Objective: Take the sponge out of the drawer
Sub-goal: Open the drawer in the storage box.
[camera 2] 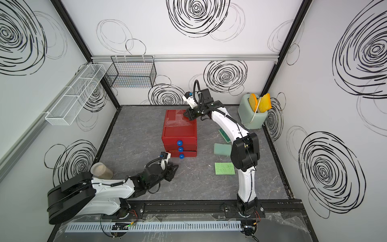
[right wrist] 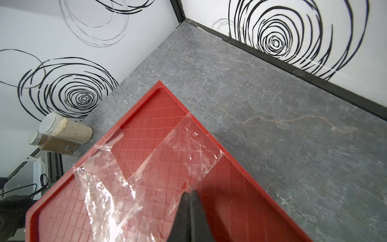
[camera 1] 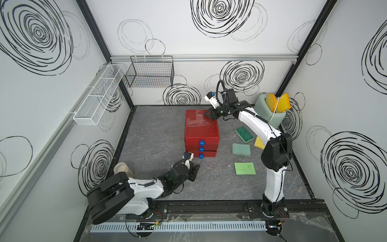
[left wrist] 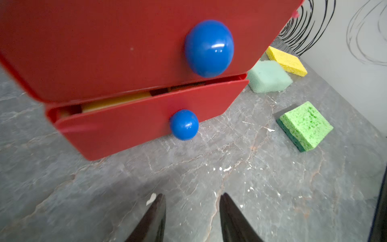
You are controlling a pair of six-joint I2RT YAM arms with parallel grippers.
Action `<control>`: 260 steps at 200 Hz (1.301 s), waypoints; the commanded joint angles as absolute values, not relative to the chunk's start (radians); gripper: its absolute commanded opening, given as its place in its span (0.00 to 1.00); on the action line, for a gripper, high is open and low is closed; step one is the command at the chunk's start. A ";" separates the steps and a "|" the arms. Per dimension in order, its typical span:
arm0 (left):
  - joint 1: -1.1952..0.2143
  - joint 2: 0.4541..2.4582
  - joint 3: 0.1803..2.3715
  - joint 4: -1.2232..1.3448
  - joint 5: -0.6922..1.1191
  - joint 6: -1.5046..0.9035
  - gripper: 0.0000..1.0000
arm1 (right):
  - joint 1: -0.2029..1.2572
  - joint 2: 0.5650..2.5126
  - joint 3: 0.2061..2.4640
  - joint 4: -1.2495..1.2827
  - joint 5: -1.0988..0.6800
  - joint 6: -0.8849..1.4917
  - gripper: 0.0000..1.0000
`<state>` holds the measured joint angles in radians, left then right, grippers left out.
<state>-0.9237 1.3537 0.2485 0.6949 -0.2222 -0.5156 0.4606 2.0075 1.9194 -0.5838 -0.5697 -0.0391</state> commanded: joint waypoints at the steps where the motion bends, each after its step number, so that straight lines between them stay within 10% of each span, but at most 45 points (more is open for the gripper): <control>1: -0.931 1.444 0.334 0.910 -0.252 -0.511 0.50 | 0.459 2.012 1.879 -0.635 -0.575 -0.063 0.01; 260: -0.987 1.772 0.504 0.856 -0.602 -0.551 0.51 | 0.441 2.001 1.825 -0.609 -0.599 -0.066 0.01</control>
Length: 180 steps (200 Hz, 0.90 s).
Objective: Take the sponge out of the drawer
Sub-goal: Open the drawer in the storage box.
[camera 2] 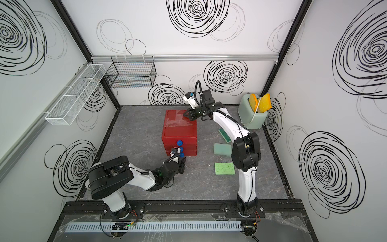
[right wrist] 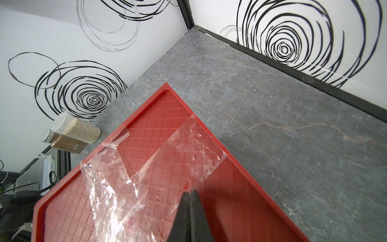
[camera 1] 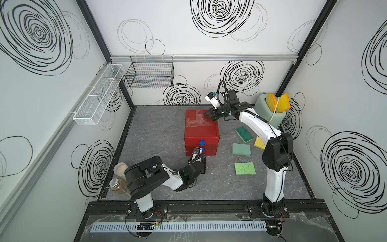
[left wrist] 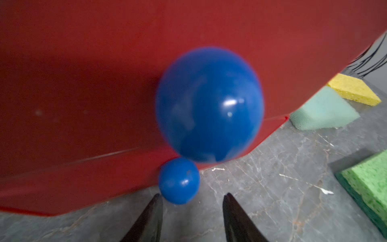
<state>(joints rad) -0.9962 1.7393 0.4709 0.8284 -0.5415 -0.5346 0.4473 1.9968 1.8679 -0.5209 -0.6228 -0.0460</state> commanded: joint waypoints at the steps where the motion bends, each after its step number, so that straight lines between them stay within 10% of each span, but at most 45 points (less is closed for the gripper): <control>1: -0.987 1.773 0.504 0.857 -0.602 -0.551 0.51 | 0.440 2.002 1.825 -0.610 -0.598 -0.066 0.01; 48: -0.976 1.817 0.547 0.857 -0.615 -0.551 0.48 | 0.435 1.997 1.817 -0.601 -0.605 -0.064 0.01; 116: -0.951 1.802 0.514 0.858 -0.613 -0.584 0.11 | 0.426 2.002 1.809 -0.591 -0.613 -0.060 0.01; 180: -0.946 1.722 0.441 0.838 -0.616 -0.605 0.00 | 0.413 2.010 1.813 -0.585 -0.615 -0.057 0.01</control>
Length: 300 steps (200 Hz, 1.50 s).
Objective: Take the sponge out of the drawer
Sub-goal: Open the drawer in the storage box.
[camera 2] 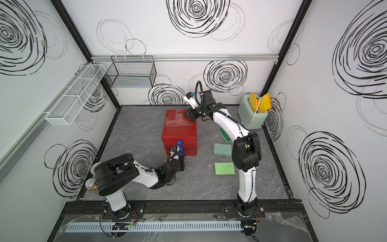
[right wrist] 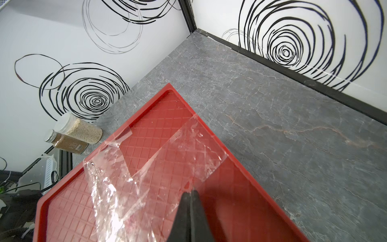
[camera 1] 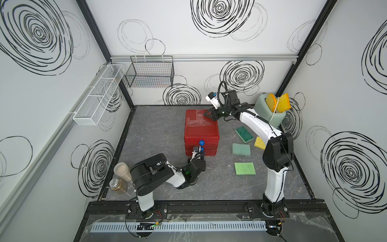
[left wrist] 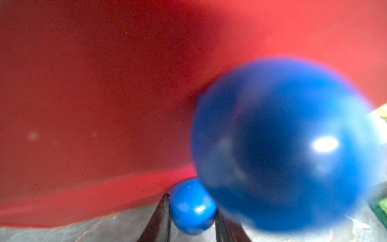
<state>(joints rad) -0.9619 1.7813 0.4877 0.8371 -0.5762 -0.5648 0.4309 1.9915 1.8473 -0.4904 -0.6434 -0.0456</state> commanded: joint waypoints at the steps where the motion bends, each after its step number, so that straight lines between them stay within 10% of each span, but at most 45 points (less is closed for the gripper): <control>1: -0.946 1.721 0.438 0.838 -0.617 -0.605 0.00 | 0.413 2.011 1.813 -0.584 -0.615 -0.057 0.01; 300: -1.315 1.324 0.213 0.338 -0.839 -1.028 0.03 | 0.367 2.164 1.921 -0.622 -0.604 -0.097 0.01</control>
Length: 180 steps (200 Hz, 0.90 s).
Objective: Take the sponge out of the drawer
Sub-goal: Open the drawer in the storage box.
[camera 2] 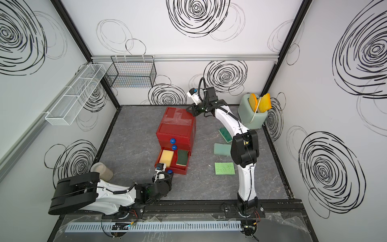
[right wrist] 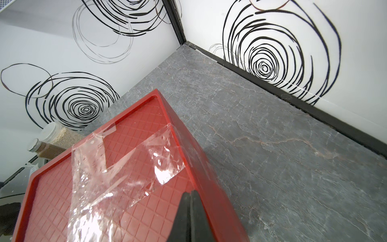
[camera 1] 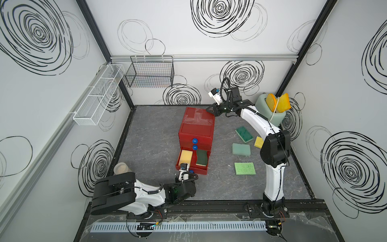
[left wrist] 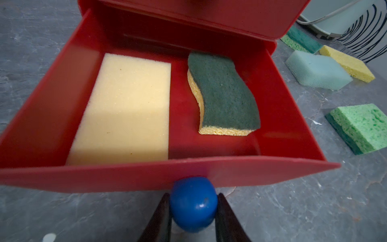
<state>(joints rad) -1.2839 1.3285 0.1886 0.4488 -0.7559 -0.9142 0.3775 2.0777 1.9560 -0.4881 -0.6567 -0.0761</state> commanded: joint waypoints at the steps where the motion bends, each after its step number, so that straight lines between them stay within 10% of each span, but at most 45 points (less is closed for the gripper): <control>1: -1.316 1.325 0.215 0.336 -0.840 -1.030 0.03 | 0.368 2.163 1.921 -0.622 -0.604 -0.097 0.01; 46: -1.334 1.355 0.248 0.266 -0.826 -1.088 0.14 | 0.367 2.178 1.936 -0.629 -0.610 -0.095 0.01; 80: -1.367 1.342 0.253 0.219 -0.858 -1.124 0.48 | 0.368 2.182 1.936 -0.619 -0.614 -0.090 0.02; 180: -1.382 1.152 0.382 -0.053 -0.802 -0.960 0.58 | 0.350 2.178 2.045 -0.653 -0.611 -0.083 0.11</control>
